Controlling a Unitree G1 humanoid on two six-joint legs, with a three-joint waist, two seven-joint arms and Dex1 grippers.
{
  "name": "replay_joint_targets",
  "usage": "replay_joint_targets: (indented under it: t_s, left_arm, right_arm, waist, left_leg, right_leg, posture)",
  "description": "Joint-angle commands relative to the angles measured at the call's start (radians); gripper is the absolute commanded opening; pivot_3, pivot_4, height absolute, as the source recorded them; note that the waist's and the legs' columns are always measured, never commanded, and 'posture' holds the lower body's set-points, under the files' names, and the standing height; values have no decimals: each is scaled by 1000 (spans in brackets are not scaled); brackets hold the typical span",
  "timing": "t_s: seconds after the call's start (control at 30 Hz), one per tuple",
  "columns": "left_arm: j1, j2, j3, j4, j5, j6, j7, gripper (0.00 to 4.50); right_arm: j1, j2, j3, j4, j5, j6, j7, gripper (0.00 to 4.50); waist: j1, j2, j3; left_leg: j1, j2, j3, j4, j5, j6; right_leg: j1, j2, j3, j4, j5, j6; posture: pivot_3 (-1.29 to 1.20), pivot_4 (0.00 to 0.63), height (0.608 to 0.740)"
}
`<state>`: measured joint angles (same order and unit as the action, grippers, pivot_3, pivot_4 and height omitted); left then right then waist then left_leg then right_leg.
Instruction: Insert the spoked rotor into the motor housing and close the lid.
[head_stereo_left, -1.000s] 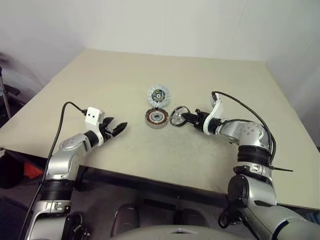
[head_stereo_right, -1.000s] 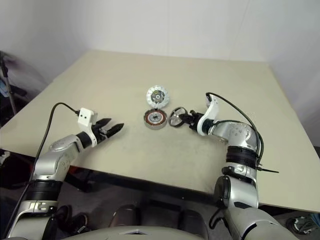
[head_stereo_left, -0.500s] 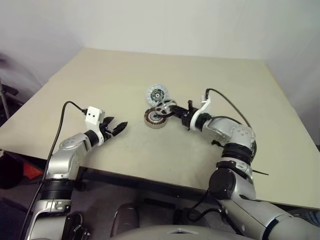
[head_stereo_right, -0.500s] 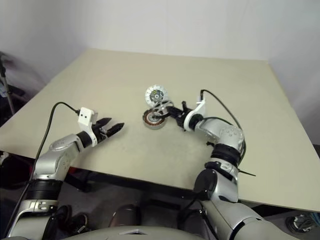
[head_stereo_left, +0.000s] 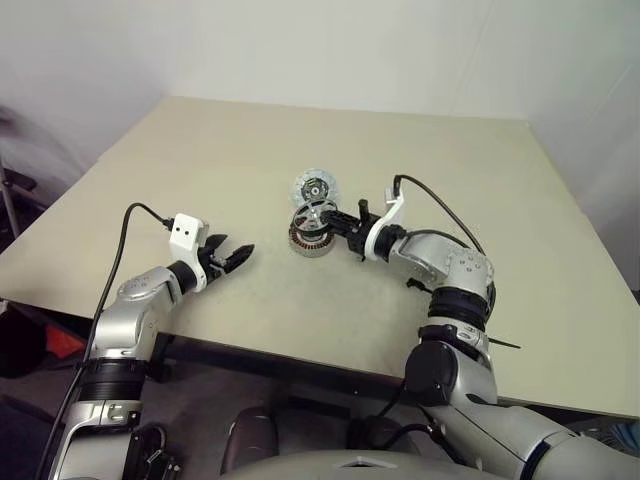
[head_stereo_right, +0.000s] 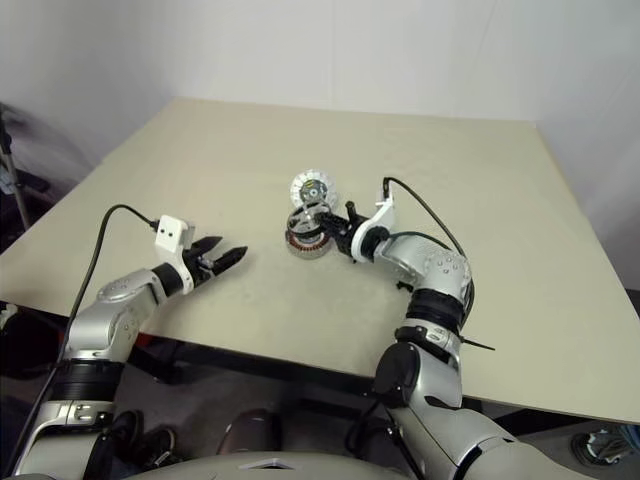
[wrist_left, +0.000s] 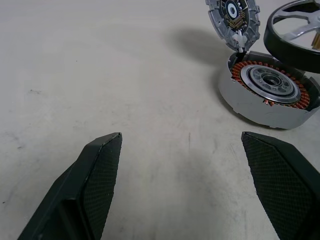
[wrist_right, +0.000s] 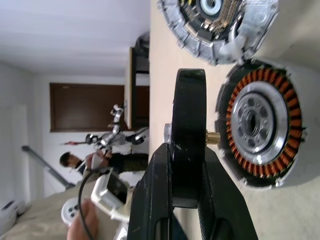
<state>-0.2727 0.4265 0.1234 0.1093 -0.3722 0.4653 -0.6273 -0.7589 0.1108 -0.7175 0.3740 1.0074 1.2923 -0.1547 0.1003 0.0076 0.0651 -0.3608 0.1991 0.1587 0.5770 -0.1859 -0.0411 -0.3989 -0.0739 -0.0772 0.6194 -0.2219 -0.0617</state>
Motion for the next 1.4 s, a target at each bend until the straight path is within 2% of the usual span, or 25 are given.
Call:
replay_joint_targets:
  t_s: [0.03, 0.5, 0.83, 1.0, 1.4]
  left_arm:
    - [-8, 17, 21, -35, -6, -7, 0, 4042]
    - [2, 18, 23, -51, -7, -2, 8, 4042]
    - [7, 18, 26, -56, -9, 1, 9, 4042]
    - [4, 18, 24, -51, -8, -2, 9, 4042]
    - [-2, 16, 23, -42, -7, -4, 7, 4042]
  right_arm:
    - [-28, 25, 38, 1, 18, -37, 11, 343]
    - [-32, -12, 142, 158, -50, -187, 92, 343]
    - [-44, -86, 200, 304, -138, -312, 236, 343]
    - [-53, -109, 209, 325, -146, -317, 279, 1950]
    - [-49, -126, 225, 302, -147, -270, 335, 1950]
  waist:
    - [0, 0, 0]
    - [-1, 0, 0]
    - [0, 0, 0]
    - [-1, -1, 0]
    - [-1, -1, 0]
  left_leg:
    - [0, 0, 0, 0, 0, 0]
    - [0, 0, -1, 0, 0, 0]
    - [0, 0, -1, 1, 0, 0]
    - [2, 0, -1, 2, 0, 0]
    - [2, 0, -1, 2, 0, 0]
  right_leg:
    - [0, 0, 0, 0, 0, 0]
    - [0, 0, 0, 0, 0, 0]
    - [2, 0, 0, 1, 0, -1]
    - [4, 0, 0, 1, 0, -1]
    - [4, 0, 0, 2, 0, -1]
  posture:
    - [0, 0, 740]
    - [0, 0, 740]
    - [0, 0, 740]
    - [0, 0, 740]
    - [0, 0, 740]
